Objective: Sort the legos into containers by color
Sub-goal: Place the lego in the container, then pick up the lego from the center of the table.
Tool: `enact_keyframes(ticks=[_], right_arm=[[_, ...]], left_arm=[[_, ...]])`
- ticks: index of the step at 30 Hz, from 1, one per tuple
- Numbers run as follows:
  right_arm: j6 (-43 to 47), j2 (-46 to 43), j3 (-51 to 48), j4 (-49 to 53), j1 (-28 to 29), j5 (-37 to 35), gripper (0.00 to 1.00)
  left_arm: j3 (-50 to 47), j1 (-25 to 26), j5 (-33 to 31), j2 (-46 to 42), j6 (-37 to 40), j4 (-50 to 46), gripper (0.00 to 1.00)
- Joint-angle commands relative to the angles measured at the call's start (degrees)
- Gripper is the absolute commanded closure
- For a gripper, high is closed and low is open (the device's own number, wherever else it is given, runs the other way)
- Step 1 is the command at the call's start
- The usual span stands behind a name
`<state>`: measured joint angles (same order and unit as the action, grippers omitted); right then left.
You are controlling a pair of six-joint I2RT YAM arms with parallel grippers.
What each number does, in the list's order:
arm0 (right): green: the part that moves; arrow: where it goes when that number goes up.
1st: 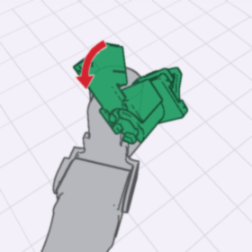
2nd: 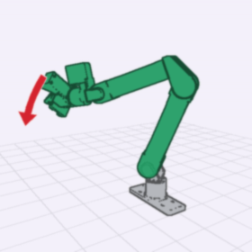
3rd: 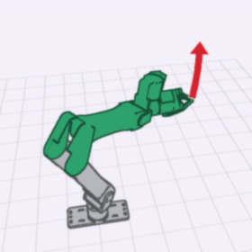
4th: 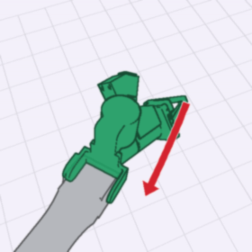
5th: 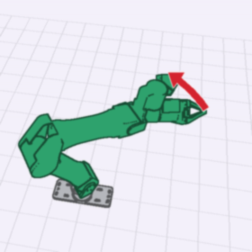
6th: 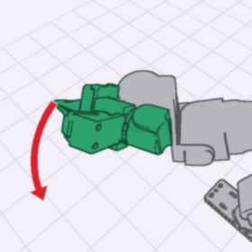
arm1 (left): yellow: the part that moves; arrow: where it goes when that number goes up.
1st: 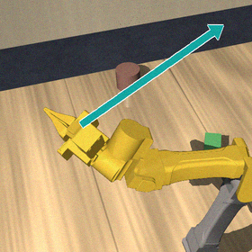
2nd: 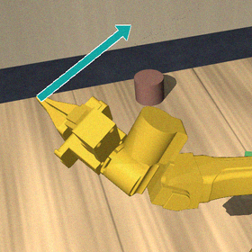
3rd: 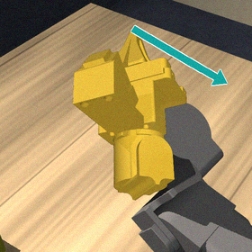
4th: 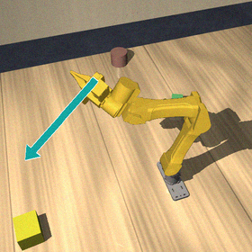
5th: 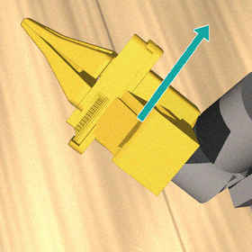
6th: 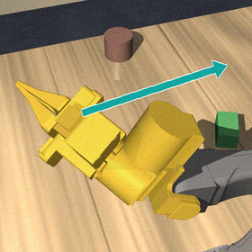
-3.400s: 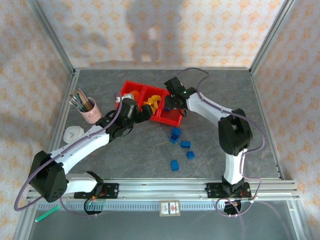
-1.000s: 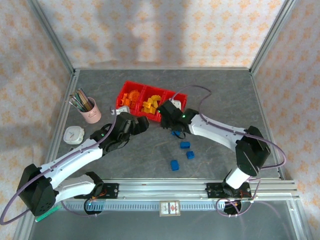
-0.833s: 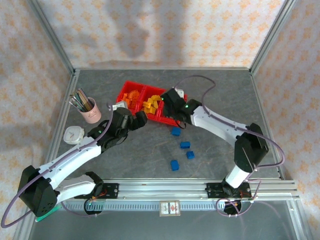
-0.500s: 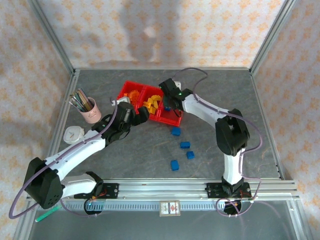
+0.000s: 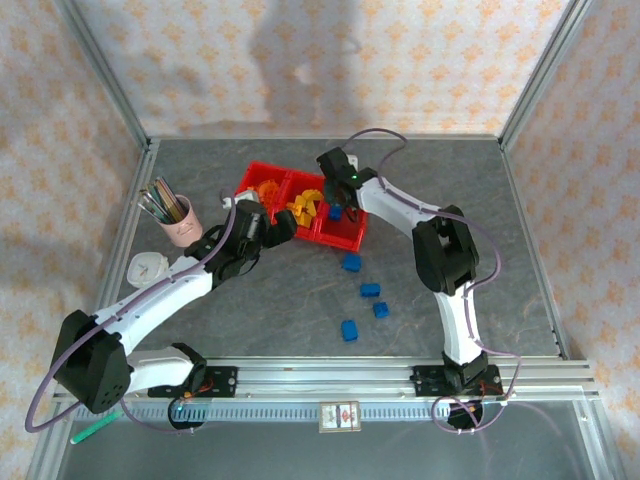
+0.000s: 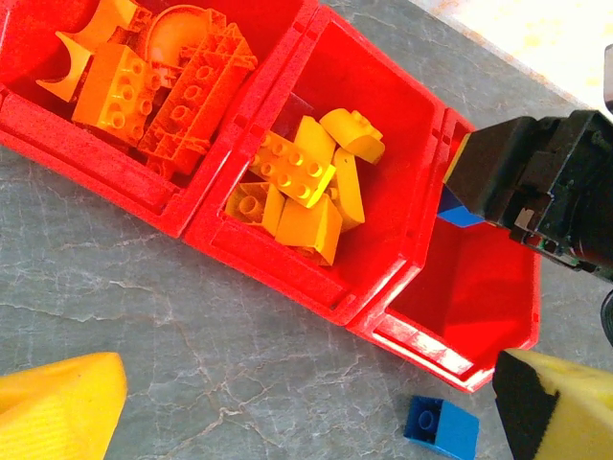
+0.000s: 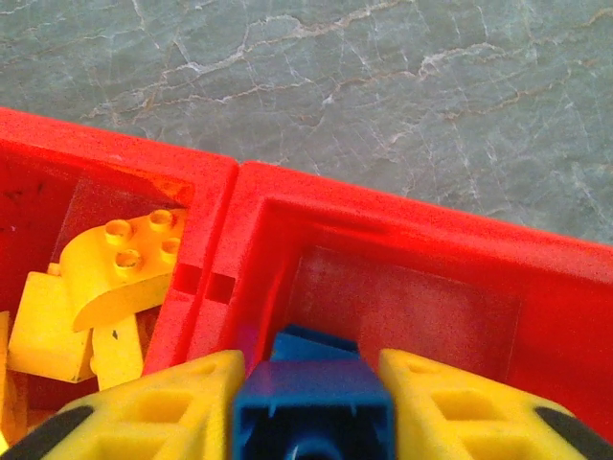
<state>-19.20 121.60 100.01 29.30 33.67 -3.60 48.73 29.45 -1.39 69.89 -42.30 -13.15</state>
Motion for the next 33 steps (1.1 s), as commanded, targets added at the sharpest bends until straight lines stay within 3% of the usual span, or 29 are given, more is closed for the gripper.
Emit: enact_keyframes(ticks=[1,9,19,28,33], right_arm=[[0.66,0.04,2.62,-0.21,-0.27,-0.07,0.56],[0.68,-6.11,-0.31,0.16,-0.36,0.95,0.52],[-2.71,-22.90,-20.63,-1.95,0.70,3.74,0.45],[-7.93,-33.33,-36.14,-0.38,6.62,1.34,0.36],[-12.91,-34.62,-42.81,-2.70,9.60,0.78,0.29]], left_arm=[[1.85,-0.53,0.43,0.19,1.08,1.02,0.01],[2.42,-0.45,1.07,-0.65,1.08,0.40,0.01],[-1.17,-0.02,4.63,-3.13,-0.89,1.26,0.01],[-3.85,5.61,2.15,-5.02,-3.67,0.91,0.01],[-5.83,8.13,1.01,-4.77,-5.69,2.19,0.01]])
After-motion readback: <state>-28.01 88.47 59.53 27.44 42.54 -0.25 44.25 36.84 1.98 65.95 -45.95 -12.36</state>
